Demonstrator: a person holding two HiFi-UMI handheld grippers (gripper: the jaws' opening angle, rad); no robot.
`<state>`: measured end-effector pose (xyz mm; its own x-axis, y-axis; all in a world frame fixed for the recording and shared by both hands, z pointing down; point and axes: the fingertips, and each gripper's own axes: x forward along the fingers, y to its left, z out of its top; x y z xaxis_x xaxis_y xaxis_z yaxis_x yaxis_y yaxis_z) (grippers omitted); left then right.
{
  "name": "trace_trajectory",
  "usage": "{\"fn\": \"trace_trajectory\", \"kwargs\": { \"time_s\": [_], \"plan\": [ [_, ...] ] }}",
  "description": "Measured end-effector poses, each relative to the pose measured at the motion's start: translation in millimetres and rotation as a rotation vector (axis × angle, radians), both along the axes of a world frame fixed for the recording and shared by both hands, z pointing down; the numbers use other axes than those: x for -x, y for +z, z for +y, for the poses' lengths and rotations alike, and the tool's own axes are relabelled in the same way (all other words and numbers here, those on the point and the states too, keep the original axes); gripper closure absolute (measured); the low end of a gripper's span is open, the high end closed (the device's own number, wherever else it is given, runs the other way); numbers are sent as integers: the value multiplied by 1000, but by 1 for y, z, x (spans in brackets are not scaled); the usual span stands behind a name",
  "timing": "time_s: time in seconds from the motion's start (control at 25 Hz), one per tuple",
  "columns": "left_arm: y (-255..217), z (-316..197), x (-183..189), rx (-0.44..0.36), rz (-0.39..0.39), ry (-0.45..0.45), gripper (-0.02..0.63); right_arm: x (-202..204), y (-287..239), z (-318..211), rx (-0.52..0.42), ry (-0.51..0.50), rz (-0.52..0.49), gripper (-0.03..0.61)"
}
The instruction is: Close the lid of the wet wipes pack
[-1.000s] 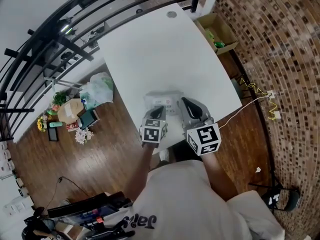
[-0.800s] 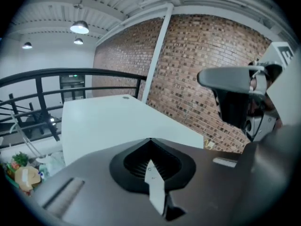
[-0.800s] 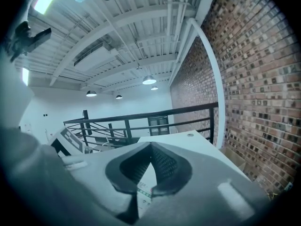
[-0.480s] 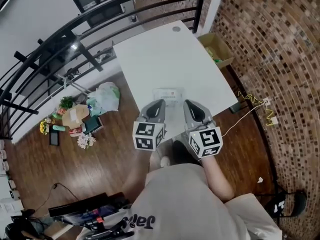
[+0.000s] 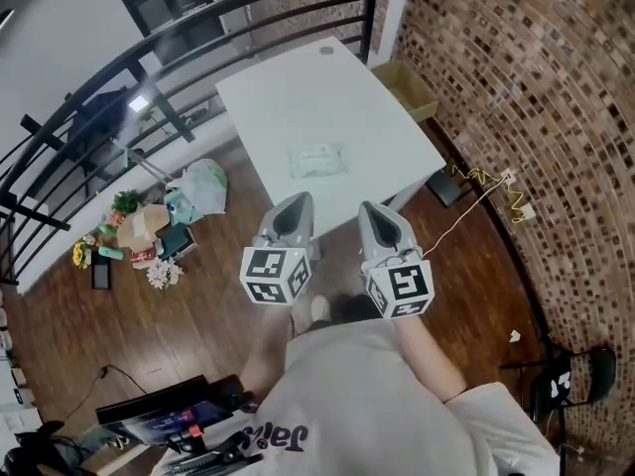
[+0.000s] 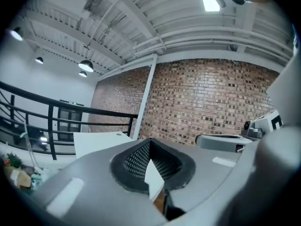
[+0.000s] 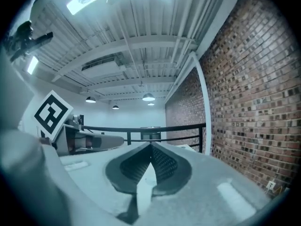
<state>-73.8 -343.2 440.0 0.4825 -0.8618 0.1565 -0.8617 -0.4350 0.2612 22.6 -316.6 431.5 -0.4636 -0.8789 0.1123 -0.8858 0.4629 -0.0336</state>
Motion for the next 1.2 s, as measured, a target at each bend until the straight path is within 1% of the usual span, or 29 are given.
{"fn": "trace_trajectory", "kwargs": {
  "time_s": [0.12,0.24,0.4,0.48,0.56,0.6,0.68,0.76,0.84,0.96,1.08,1.2],
  "plan": [
    [-11,23,-12,-45,-19,-28,598,-19,-11,19,-23,-12,-19,589],
    [-18,56,-33,-81,-49,-55,599,-38,-10,50,-11,-51,-32,589],
    [-26,97,-57,-134,-178,-119,598,-82,9,94,28,-38,-68,589],
    [-25,110,-62,-128,-183,-153,599,-100,23,106,63,-37,-72,589],
    [-20,127,-69,-119,-173,-166,598,-106,30,116,91,-51,-68,589],
    [-18,135,-74,-117,-172,-157,598,-106,29,120,90,-62,-63,589],
    [-17,145,-82,-118,-169,-127,598,-99,15,127,48,-85,-52,589],
    [-27,146,-79,-133,-160,-109,598,-85,-5,126,-12,-102,-46,589],
    [-37,147,-73,-154,-151,-104,598,-73,-16,127,-46,-110,-42,589],
    [-44,143,-64,-175,-142,-102,598,-61,-14,123,-40,-104,-43,589],
    [-51,138,-49,-173,-124,-111,598,-43,-13,118,-38,-115,-33,589],
    [-46,138,-35,-165,-114,-114,598,-26,-20,119,-57,-133,-23,589]
  ]
}}
